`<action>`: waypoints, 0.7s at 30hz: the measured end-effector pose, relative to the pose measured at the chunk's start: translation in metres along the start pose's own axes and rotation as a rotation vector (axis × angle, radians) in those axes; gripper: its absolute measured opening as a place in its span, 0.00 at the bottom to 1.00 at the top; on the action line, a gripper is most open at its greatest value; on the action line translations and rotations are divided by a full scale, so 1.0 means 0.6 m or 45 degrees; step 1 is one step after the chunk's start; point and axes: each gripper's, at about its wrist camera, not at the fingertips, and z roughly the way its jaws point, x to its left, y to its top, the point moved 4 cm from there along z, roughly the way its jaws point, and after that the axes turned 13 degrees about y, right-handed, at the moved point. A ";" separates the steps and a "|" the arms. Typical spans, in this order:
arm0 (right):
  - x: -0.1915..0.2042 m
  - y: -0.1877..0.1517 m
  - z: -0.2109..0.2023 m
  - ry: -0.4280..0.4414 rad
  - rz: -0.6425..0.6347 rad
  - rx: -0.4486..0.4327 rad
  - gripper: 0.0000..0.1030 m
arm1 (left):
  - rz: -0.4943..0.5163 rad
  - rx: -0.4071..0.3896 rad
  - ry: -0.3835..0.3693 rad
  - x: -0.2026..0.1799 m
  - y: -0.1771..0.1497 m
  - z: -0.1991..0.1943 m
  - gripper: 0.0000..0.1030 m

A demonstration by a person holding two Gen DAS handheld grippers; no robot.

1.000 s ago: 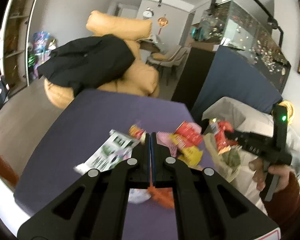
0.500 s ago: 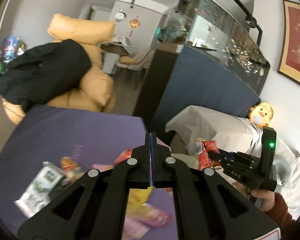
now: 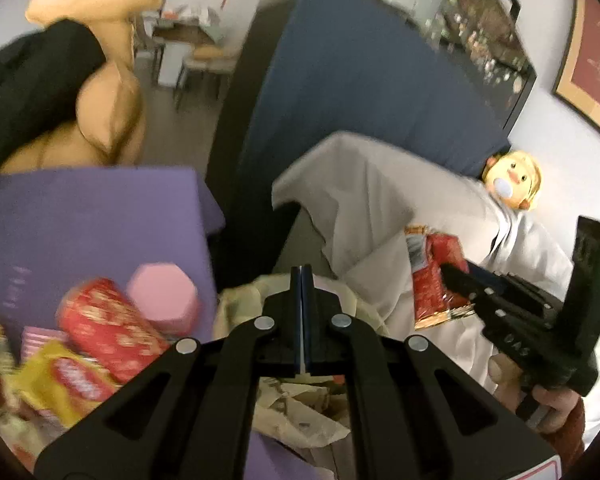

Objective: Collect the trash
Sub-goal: 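Carry the red packet into the trash bag with the right tool while the left drops the container in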

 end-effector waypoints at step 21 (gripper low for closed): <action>-0.018 -0.081 0.094 0.098 0.126 0.145 0.24 | 0.003 0.002 0.067 0.001 -0.042 0.026 0.49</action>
